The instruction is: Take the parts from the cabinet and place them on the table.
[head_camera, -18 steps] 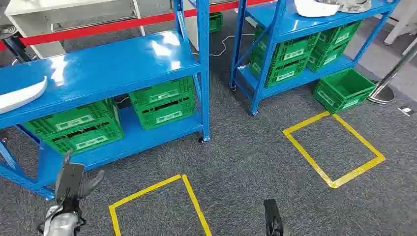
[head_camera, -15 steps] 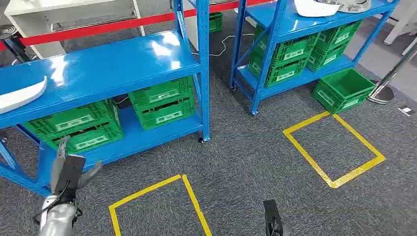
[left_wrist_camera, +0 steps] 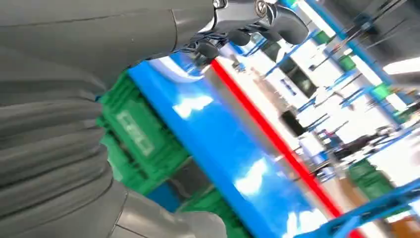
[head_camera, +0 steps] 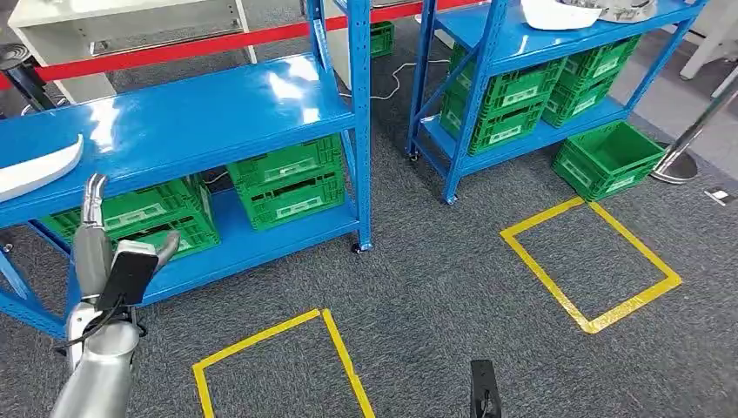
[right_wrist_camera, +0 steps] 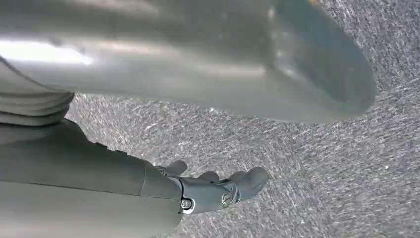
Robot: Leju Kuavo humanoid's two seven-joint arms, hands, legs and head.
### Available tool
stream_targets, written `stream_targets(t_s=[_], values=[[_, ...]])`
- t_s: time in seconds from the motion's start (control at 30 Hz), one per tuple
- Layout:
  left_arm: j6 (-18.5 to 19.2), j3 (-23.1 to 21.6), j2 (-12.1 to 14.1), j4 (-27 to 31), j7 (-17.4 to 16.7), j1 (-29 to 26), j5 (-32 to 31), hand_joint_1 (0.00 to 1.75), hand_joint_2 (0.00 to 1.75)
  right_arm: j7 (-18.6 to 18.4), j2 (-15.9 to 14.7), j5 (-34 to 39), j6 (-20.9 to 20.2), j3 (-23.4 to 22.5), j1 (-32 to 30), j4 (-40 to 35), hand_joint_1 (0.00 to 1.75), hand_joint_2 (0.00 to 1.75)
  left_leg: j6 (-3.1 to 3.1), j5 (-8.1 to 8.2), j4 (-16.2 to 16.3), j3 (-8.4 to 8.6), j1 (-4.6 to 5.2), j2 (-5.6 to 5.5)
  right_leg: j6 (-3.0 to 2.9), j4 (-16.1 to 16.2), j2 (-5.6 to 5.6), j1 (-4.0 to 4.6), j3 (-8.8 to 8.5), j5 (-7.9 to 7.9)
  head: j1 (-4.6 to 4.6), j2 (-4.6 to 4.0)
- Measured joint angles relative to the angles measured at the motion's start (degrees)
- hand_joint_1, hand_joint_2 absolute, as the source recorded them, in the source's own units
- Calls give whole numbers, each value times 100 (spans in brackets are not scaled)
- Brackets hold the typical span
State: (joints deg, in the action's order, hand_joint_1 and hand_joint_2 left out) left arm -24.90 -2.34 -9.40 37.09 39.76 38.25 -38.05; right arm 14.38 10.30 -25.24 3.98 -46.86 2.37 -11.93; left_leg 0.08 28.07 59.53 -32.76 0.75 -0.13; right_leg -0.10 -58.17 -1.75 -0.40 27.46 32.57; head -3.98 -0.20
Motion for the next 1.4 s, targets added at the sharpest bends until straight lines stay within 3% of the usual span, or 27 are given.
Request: stream_targets(t_s=[0.13,0.17,0.27,0.43,0.63,0.8,0.83,0.87,0.9,0.97,1.0,1.03,1.07,1.13,1.17,1.2,1.23,1.27,1.33,1.37,1.4], values=[[-148,-358,17,179,37,15,310,0,175,4,26,26,2,-66,4,0,0,0,0,0,0,0,0,0,0,0,0,0,0,0,0,0],[-155,-395,20,201,44,15,321,0,0,4,28,28,2,-79,5,0,0,0,0,0,0,0,0,0,0,0,0,0,0,0,0,0],[-198,-513,41,296,46,7,503,0,0,17,35,9,2,-90,8,0,0,0,0,0,0,0,0,0,0,0,0,1,0,0,0,0],[-406,-913,138,815,46,-83,1493,0,0,257,35,-61,-2,-90,17,0,0,0,0,0,-1,0,0,-3,0,0,-2,1,0,0,0,0],[-614,-1241,216,1193,46,-159,1945,0,0,466,35,-55,-44,-116,44,0,0,0,0,0,-1,0,0,-2,0,0,-1,0,0,0,0,0],[-410,-1333,299,1642,50,-347,2369,0,0,360,35,-155,-35,-133,68,0,0,0,51,24,7,-18,46,-7,50,44,-16,-44,-1,-19,4,0],[-286,-1333,315,1740,48,-378,2470,0,0,321,44,-175,-33,-133,89,0,0,0,91,6,-79,10,35,-18,82,80,-31,-28,-33,-10,4,0],[-205,-1333,323,1821,48,-444,2533,0,0,304,46,-186,-31,-135,86,0,0,0,121,-47,-202,122,-53,-16,93,48,-29,-55,-35,4,-2,0],[-135,-1328,337,1901,61,-466,2612,0,0,308,46,-223,-28,-135,87,0,0,0,139,-54,-273,171,-50,-38,101,-157,49,-21,74,88,-2,0],[-28,-1328,339,1991,50,-564,2716,0,0,295,48,-287,-22,-135,86,0,0,0,162,-54,-282,180,-59,-42,116,-1040,120,-54,616,405,-22,0],[14,-1328,341,2054,48,-650,2771,0,0,295,48,-328,-13,-135,80,0,0,0,163,-33,-277,185,-59,-52,133,-1431,122,-71,892,491,-24,0],[24,-1328,345,2093,46,-728,2780,0,0,295,46,-361,13,-133,72,0,0,0,148,-14,-260,190,-62,-73,159,-1658,121,-86,1109,454,-24,0],[22,-1328,350,2124,46,-787,2775,0,0,295,46,-402,33,-131,63,0,0,0,109,19,-230,201,-79,-110,184,-1590,121,-105,1180,257,-22,0],[7,-1328,365,2199,46,-847,2764,0,0,310,41,-481,50,-118,64,0,0,0,18,120,-122,233,-139,-216,248,-837,136,-165,992,-398,-22,0],[7,-1328,371,2227,46,-852,2767,0,0,317,37,-505,52,-109,64,0,0,0,-42,190,-38,241,-182,-282,290,-376,216,-209,857,-616,-28,0],[7,-1328,372,2242,46,-859,2769,0,0,315,37,-527,52,-89,57,4,0,0,-103,226,-23,201,-197,-305,327,-464,483,-194,842,-468,-24,0],[7,-1326,382,2255,41,-853,2786,0,0,330,52,-538,52,-72,62,31,0,0,-162,261,84,106,-173,-357,269,-277,582,-231,754,-394,-50,0],[16,-1331,380,2288,55,-885,2804,0,0,314,44,-542,54,-68,58,33,0,0,-214,217,57,91,-184,-415,166,-346,532,-201,802,-387,-49,0],[50,-1328,391,2319,48,-933,2889,0,0,334,35,-551,87,-68,55,33,0,0,-266,194,-1,83,-201,-511,86,-361,418,-183,796,-356,-50,0],[73,-1326,409,2332,46,-947,2902,0,0,339,28,-555,96,-68,60,31,0,0,-290,234,9,46,-217,-486,42,-342,337,-204,769,-350,-50,0],[103,-1320,420,2352,57,-946,2911,0,0,348,22,-564,103,-65,65,31,0,0,-306,294,194,-24,-192,-239,5,-339,301,-198,739,-331,-9,0]])
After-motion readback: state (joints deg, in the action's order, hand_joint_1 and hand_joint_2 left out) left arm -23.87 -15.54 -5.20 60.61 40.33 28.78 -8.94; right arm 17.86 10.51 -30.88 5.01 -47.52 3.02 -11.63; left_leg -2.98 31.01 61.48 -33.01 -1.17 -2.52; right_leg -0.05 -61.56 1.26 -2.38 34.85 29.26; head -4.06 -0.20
